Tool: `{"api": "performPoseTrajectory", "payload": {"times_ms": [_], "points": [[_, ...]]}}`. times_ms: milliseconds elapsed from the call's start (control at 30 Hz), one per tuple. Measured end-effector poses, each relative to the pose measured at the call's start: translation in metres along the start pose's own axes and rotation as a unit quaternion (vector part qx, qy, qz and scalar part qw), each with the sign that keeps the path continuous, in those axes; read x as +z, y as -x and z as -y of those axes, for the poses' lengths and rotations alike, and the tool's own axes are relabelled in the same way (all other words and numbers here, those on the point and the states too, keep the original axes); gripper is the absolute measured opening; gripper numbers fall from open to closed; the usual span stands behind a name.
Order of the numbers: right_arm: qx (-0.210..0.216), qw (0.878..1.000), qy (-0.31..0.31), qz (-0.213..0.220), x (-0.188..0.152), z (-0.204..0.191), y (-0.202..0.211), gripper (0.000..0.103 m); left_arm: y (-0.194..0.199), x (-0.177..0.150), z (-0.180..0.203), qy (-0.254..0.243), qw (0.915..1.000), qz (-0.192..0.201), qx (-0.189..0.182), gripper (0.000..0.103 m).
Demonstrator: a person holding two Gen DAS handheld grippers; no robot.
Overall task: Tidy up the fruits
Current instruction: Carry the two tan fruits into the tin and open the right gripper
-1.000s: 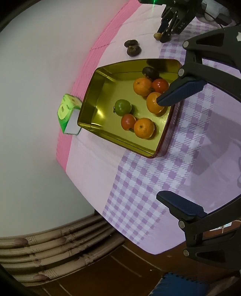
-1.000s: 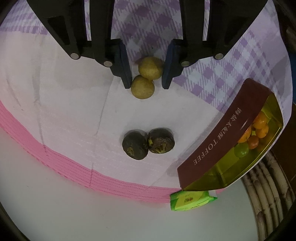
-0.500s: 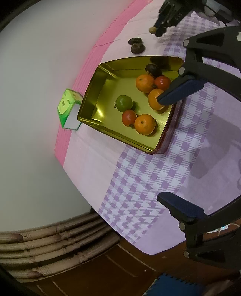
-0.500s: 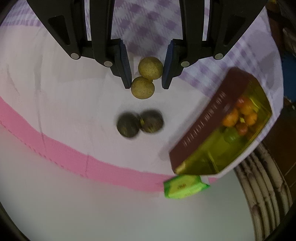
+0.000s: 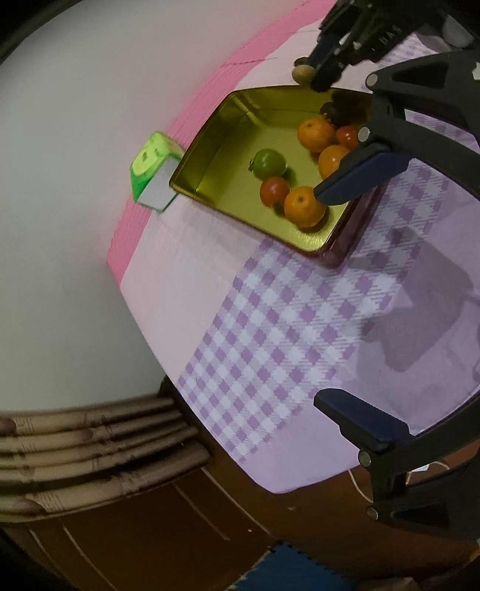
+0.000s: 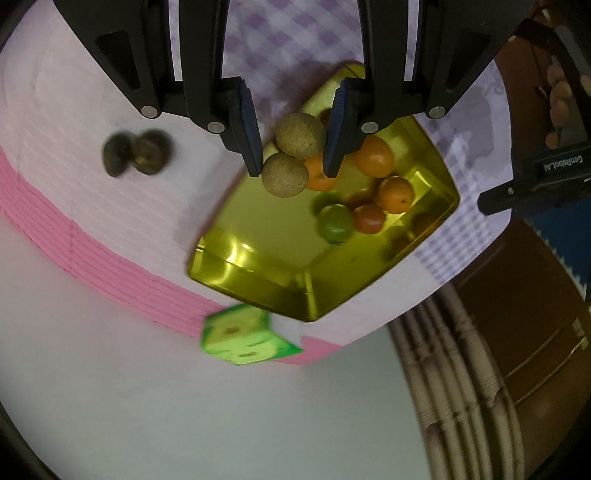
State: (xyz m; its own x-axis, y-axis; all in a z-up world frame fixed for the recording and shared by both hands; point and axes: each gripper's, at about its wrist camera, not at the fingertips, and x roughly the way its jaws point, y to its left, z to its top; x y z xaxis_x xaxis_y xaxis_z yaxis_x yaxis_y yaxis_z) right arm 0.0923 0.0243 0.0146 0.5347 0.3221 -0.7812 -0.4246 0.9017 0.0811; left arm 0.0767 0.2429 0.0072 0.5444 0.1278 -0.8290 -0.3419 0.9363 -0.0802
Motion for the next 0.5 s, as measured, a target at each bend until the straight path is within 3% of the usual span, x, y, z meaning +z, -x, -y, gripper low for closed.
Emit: {"api": "performPoseTrajectory", "payload": {"times_ms": [500], "points": [[0.005,0.999,0.023,-0.03,0.001,-0.019,-0.038,0.035,-0.003,0.0,-0.006,0.018,0.9998,-0.005,0.011,0.099]]}}
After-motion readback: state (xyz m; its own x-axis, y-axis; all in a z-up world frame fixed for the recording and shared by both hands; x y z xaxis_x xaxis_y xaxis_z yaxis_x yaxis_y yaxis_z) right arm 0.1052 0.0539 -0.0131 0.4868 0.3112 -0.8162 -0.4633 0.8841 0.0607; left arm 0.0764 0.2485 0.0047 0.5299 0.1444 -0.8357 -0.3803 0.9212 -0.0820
